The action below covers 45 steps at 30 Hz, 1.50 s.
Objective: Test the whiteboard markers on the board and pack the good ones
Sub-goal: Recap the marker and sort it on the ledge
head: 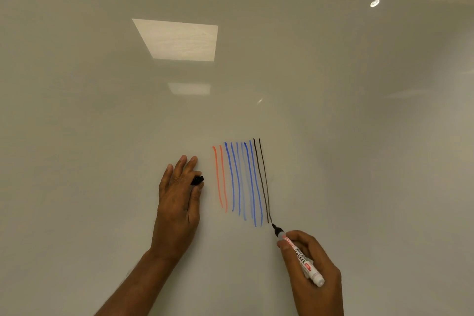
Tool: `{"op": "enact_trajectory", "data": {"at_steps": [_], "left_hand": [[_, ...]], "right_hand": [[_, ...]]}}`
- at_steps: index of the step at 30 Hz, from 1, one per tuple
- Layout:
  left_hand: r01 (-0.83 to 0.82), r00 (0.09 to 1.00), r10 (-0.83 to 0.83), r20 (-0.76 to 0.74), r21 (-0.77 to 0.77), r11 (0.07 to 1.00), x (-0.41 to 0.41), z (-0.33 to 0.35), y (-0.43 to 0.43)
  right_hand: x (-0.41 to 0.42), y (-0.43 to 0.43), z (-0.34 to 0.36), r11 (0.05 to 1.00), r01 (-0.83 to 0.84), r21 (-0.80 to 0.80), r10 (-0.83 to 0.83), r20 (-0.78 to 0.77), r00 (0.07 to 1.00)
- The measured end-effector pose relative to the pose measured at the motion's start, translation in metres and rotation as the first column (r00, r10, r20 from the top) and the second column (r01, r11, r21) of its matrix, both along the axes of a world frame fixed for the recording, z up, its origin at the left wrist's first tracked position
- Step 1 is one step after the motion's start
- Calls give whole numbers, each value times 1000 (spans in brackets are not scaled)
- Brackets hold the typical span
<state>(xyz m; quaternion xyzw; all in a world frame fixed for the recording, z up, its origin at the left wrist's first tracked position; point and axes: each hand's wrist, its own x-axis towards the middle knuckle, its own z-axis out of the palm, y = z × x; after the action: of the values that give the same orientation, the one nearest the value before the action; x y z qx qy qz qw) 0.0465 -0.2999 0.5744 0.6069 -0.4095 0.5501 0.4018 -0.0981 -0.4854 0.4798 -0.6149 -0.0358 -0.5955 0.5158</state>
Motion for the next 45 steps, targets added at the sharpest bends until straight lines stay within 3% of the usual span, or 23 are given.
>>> {"op": "enact_trajectory", "data": {"at_steps": [4,7,9,14,18,22,27,39,45], "left_hand": [[185,951,-221,-215,-176,967,-30,-8,10],[322,832,-437,-343,-343,882,-60,-15,19],[383,705,-574,-416,-458,802,-71,-18,26],[486,221,-876,-429,-730,481,-84,-24,48],[494,46,-918,-394,-790,363,-90,-34,63],[483,-14,-914,-405,-803,349,-93,-45,76],[474,-26,-895,-445,-794,381,-92,-57,88],[342,-73,-941,-330,-895,288,-85,-93,109],[316,-71,-908,-413,-873,372,-82,-122,139]], "right_hand": [[-27,20,20,988,-155,-9,155,-23,988],[-37,44,31,958,-286,-33,283,-77,956],[-38,62,34,922,-384,-41,378,-107,920],[-32,102,35,855,-518,-26,504,-191,842],[-24,125,32,837,-547,-12,532,-213,820],[-17,142,26,816,-578,11,567,-206,797],[-11,156,18,807,-590,41,587,-168,792],[1,188,-5,803,-594,52,590,-217,778],[9,204,-35,782,-613,109,613,-308,728]]}}
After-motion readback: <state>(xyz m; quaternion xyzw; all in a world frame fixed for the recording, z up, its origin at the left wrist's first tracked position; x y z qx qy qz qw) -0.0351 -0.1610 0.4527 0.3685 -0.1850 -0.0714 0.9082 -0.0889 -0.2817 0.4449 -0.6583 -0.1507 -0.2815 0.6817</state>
